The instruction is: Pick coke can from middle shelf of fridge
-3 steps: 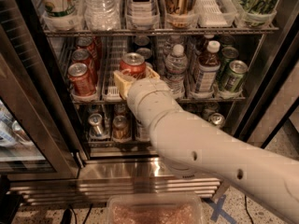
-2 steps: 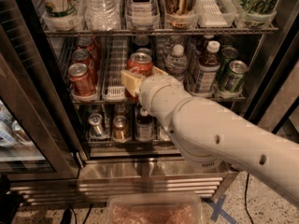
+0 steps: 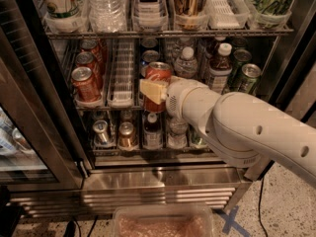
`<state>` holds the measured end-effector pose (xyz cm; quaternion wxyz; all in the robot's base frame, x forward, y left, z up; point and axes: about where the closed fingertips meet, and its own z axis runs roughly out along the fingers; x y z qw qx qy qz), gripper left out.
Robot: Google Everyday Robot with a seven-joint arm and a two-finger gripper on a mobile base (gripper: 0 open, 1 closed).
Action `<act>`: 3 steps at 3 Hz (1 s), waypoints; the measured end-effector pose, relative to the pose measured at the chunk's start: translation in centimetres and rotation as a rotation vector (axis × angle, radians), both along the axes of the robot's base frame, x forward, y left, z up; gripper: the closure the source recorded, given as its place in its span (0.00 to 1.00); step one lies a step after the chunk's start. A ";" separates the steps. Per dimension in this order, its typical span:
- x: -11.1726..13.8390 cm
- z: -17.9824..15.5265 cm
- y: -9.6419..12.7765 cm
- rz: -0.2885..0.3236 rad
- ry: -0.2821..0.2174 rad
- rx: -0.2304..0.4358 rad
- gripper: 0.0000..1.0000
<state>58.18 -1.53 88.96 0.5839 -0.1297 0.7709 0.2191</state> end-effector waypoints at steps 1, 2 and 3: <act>-1.7 -0.1 1.3 0.044 0.011 -0.018 1.00; -4.7 -0.5 2.0 0.116 0.053 -0.049 1.00; -6.9 0.1 1.9 0.203 0.067 -0.022 1.00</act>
Offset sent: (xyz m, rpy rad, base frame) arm -0.0898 0.0254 -0.0084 -0.0853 0.1233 0.2366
